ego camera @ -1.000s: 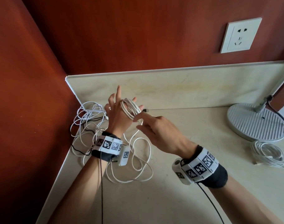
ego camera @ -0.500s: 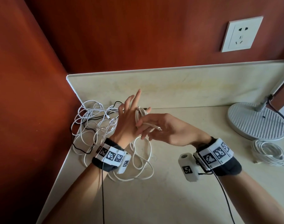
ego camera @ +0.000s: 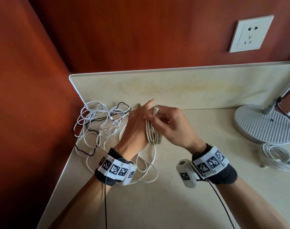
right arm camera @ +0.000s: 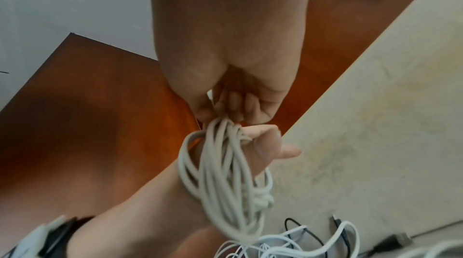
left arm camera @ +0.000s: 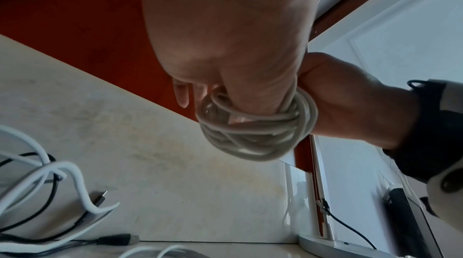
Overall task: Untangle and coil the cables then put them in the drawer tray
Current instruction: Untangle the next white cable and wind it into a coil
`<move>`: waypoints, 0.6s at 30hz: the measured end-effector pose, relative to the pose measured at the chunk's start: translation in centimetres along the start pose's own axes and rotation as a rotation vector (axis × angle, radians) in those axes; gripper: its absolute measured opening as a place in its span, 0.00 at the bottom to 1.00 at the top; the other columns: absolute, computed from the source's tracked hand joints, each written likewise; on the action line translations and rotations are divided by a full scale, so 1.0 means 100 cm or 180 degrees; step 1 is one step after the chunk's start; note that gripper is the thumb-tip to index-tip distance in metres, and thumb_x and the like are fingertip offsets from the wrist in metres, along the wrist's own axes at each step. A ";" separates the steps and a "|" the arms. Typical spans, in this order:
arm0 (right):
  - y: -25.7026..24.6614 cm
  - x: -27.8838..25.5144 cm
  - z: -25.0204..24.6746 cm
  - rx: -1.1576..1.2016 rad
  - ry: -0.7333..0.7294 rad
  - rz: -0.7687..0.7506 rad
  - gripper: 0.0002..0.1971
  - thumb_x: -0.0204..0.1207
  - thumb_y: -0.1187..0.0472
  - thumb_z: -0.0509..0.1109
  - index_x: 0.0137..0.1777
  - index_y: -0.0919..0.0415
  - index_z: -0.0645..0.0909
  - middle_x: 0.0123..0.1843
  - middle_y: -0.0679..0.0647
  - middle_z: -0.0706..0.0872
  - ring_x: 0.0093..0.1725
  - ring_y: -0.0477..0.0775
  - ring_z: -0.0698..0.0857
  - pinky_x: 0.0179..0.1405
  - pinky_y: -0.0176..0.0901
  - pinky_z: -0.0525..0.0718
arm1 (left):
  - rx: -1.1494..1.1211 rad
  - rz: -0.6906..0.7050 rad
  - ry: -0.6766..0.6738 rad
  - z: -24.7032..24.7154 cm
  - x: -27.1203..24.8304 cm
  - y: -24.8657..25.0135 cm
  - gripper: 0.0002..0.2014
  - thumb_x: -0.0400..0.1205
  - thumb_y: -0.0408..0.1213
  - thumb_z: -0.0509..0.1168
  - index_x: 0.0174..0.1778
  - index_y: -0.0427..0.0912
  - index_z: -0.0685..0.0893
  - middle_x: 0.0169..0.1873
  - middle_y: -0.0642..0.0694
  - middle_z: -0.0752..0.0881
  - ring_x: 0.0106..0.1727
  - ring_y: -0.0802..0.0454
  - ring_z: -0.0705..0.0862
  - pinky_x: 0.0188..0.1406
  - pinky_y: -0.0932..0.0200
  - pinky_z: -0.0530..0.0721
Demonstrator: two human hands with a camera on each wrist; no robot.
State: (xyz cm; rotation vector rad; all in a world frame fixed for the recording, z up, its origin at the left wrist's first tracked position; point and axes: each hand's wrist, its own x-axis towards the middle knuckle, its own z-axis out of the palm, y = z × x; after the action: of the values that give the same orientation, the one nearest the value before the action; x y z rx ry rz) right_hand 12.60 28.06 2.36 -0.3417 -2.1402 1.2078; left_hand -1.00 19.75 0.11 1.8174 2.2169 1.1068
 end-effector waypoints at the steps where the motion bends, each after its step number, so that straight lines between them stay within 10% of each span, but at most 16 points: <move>1: -0.001 0.000 0.003 -0.0008 0.0127 -0.0035 0.08 0.89 0.60 0.69 0.52 0.59 0.89 0.31 0.42 0.82 0.30 0.40 0.75 0.32 0.38 0.73 | -0.0053 -0.0107 -0.0010 0.000 0.001 0.000 0.16 0.90 0.53 0.59 0.72 0.55 0.74 0.60 0.62 0.85 0.58 0.62 0.83 0.56 0.63 0.81; 3: -0.003 -0.001 0.010 -0.0104 0.0324 -0.0181 0.08 0.89 0.59 0.69 0.53 0.58 0.89 0.39 0.44 0.88 0.36 0.43 0.82 0.36 0.43 0.79 | -0.0014 -0.0177 -0.0086 0.004 0.003 -0.004 0.05 0.88 0.51 0.63 0.57 0.59 0.77 0.51 0.59 0.82 0.45 0.65 0.85 0.38 0.63 0.82; 6: -0.005 -0.002 0.016 -0.0108 0.0640 -0.0386 0.05 0.88 0.59 0.72 0.55 0.53 0.90 0.52 0.51 0.92 0.48 0.55 0.89 0.45 0.56 0.87 | -0.0243 -0.0219 -0.0029 0.011 0.008 -0.013 0.07 0.84 0.51 0.64 0.51 0.53 0.79 0.44 0.56 0.84 0.45 0.61 0.86 0.39 0.54 0.84; 10: -0.006 -0.001 0.011 -0.0078 0.0912 -0.0575 0.08 0.84 0.62 0.76 0.60 0.59 0.92 0.61 0.56 0.83 0.50 0.53 0.87 0.43 0.43 0.88 | -0.0610 -0.0553 0.0229 0.008 -0.001 -0.021 0.14 0.82 0.41 0.73 0.57 0.44 0.76 0.41 0.59 0.83 0.44 0.62 0.86 0.43 0.60 0.84; 18: -0.007 0.004 0.011 0.0378 0.0842 -0.0039 0.09 0.83 0.56 0.77 0.61 0.55 0.89 0.47 0.50 0.91 0.47 0.51 0.91 0.41 0.53 0.89 | -0.1010 -0.0584 0.0347 0.002 -0.007 -0.007 0.20 0.79 0.48 0.76 0.57 0.49 0.72 0.46 0.53 0.87 0.46 0.53 0.89 0.42 0.39 0.86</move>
State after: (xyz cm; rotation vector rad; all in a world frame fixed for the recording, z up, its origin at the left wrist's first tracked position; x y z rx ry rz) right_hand 11.66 27.15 2.68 -0.4109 -1.8344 1.2048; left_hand -1.23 19.27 -0.68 1.4301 2.0647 1.4490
